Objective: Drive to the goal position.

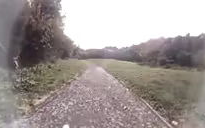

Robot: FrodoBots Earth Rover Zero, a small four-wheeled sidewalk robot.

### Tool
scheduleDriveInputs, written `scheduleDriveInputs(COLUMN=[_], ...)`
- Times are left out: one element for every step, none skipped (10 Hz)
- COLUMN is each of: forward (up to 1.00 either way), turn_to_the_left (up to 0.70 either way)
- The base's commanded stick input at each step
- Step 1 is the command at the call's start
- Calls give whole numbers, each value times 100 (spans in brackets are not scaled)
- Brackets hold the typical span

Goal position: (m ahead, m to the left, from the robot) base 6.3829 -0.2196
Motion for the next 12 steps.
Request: scheduleDriveInputs(forward=[85,85,85,85,85,85,85,85,85,85,85,85], turn_to_the_left=[0,0,0,0,0,0,0,0,0,0,0,0])
